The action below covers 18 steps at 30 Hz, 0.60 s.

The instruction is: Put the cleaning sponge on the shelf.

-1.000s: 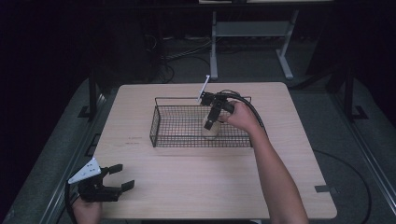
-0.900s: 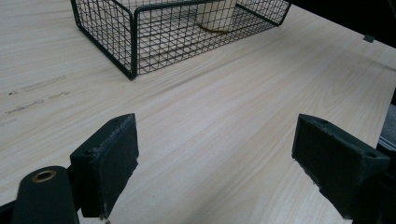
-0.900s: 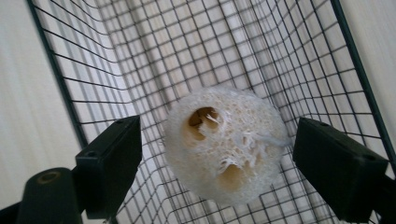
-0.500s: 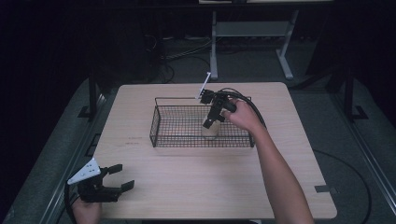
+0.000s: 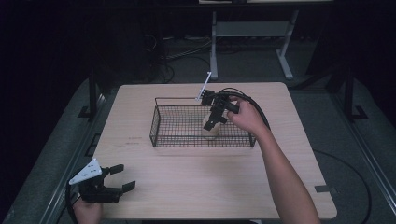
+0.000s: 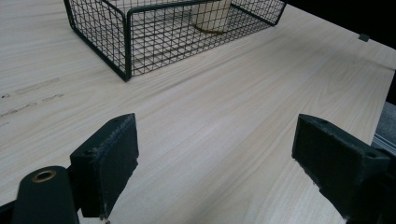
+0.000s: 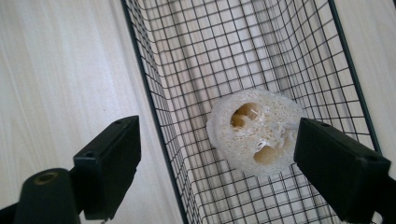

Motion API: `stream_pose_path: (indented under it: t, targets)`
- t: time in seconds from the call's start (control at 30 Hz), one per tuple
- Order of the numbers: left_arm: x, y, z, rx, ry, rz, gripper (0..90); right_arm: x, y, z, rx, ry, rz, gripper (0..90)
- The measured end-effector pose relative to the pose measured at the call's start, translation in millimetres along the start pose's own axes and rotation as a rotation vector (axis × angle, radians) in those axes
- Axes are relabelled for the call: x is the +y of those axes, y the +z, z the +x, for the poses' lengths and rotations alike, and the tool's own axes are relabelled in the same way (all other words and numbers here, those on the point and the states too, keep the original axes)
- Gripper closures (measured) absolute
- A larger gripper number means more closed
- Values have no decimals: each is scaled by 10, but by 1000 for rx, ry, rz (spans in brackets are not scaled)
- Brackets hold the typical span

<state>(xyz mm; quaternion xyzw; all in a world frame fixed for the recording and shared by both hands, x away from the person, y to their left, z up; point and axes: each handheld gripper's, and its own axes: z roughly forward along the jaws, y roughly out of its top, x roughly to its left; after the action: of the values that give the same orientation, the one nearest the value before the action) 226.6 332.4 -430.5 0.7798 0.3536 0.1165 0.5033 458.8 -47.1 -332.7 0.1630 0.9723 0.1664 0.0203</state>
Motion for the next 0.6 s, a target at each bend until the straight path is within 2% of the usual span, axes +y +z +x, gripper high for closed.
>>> stream_pose_path:
  t: [0.33,0.6]
  targets:
    - [2,4,0,0,-3,3,134,-10,-101,121,-2,-13,-8,147]
    - [2,11,-1,-1,2,4,134,-133,-133,154,15,-18,-27,147]
